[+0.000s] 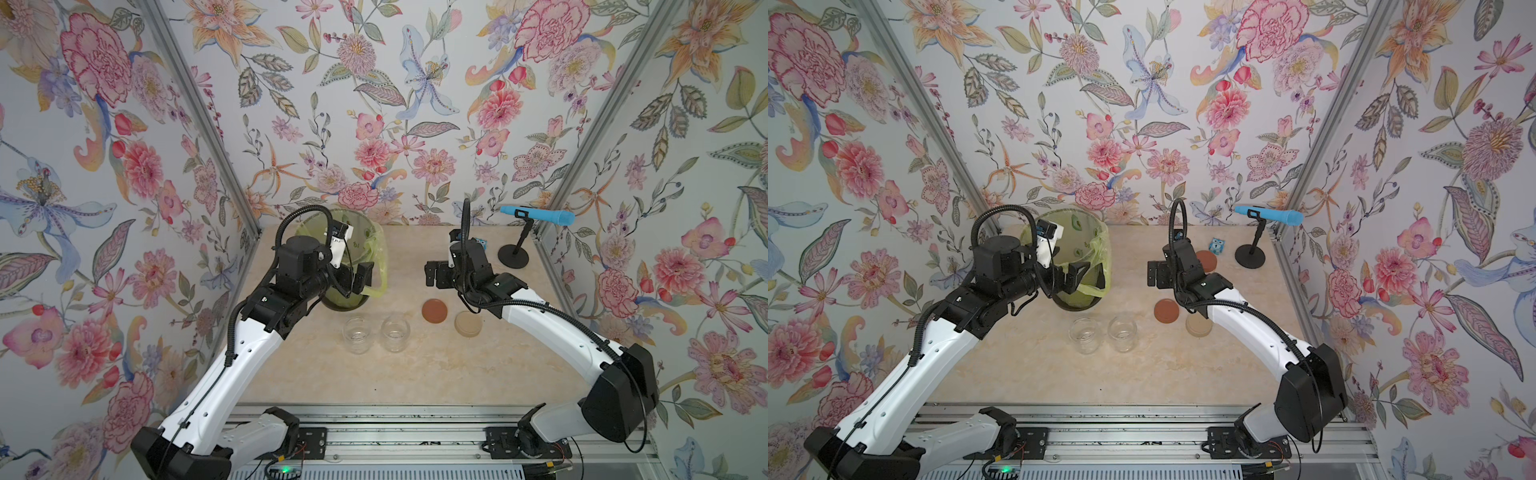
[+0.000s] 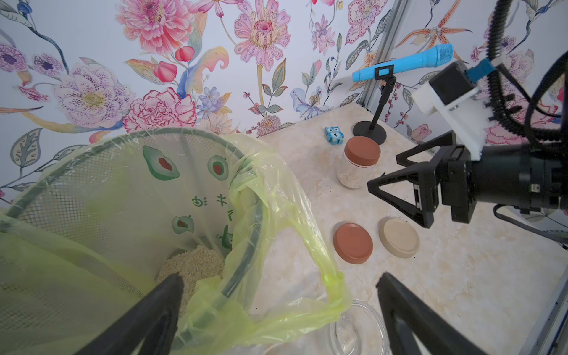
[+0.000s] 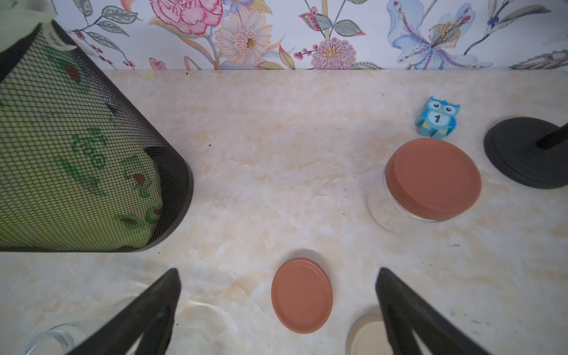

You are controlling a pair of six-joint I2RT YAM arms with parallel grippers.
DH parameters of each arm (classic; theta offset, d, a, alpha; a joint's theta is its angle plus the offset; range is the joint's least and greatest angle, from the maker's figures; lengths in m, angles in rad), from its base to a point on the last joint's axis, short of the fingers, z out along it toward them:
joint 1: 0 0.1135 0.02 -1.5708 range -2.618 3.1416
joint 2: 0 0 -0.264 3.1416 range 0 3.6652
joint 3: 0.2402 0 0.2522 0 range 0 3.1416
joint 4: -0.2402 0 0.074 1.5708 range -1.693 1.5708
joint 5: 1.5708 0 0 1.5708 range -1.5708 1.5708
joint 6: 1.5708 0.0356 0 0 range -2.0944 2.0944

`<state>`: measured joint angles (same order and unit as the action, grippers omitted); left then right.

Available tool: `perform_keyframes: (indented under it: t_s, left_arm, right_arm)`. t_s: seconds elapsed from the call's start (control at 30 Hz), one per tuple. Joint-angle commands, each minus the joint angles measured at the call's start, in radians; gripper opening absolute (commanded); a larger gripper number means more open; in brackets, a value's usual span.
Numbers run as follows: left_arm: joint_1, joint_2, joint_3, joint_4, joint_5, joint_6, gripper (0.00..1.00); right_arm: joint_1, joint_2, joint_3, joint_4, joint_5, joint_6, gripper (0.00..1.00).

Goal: Empty moldy rice from jars
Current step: Place the jar at the center of the board, then pick up the jar from the center of the board.

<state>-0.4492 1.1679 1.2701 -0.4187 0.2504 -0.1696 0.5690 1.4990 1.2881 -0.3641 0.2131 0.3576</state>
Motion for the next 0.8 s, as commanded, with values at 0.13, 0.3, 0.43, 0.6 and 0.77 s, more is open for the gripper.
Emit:
perform_keyframes:
  t_s: [0.13,0.3,0.43,0.6,0.77]
  left_arm:
    - [-0.034,0.098,0.113,-0.043,-0.02,0.022,1.0]
    - [-0.06,0.16,0.162,-0.044,-0.026,0.016,1.0]
    - [-0.084,0.203,0.187,-0.031,-0.029,0.006,0.99]
    - [-0.12,0.243,0.196,0.01,-0.048,-0.005,1.0]
    - [-0.159,0.286,0.212,0.039,-0.06,-0.027,1.0]
  right_arm:
    - [-0.103,0.103,0.143,-0.18,-0.093,0.02,1.0]
    - [-0.166,0.175,0.249,-0.251,-0.122,0.026,1.0]
    - [-0.207,0.243,0.335,-0.319,-0.125,0.025,1.0]
    - [-0.245,0.339,0.455,-0.411,-0.124,0.016,1.0]
    - [-0.253,0.429,0.564,-0.479,-0.078,-0.026,1.0]
